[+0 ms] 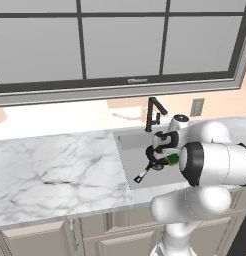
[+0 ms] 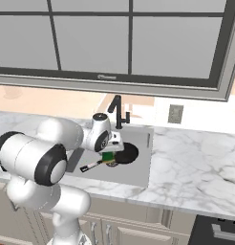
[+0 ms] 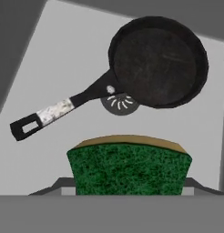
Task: Pick the pan and sponge and place them into the sink. Then turn on the water.
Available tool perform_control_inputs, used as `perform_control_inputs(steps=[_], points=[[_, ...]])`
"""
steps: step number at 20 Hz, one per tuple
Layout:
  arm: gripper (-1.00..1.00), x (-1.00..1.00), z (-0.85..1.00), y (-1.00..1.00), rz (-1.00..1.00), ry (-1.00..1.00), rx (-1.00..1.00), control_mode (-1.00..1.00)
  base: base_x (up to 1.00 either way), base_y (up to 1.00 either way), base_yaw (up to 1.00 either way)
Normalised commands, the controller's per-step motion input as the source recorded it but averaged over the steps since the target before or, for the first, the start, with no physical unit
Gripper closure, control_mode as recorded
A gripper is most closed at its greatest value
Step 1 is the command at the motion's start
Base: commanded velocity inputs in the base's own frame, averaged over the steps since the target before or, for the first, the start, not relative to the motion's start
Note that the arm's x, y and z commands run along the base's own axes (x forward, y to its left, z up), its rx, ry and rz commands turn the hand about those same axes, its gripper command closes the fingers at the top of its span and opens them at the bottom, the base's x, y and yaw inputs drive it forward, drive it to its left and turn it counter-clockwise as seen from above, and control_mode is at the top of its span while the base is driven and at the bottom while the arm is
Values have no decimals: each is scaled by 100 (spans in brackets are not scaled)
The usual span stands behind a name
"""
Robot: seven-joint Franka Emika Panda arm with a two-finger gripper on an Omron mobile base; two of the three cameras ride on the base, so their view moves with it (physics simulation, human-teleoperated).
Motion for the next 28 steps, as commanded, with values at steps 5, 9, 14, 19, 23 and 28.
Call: perform_control_inputs(steps=[5,9,14,19,23,28], points=[[100,34,-23,-7,10,0,5,-100,0,0,0],[100,35,-28,0,10,0,1,-100,0,0,0],[100,23,-29,0,11,0,0,-100,0,0,0],[100,33,-35,0,9,0,0,-100,0,0,0],[100,34,-37,0,8,0,0,-100,0,0,0],[100,28,-24,0,7,0,0,-100,0,0,0]])
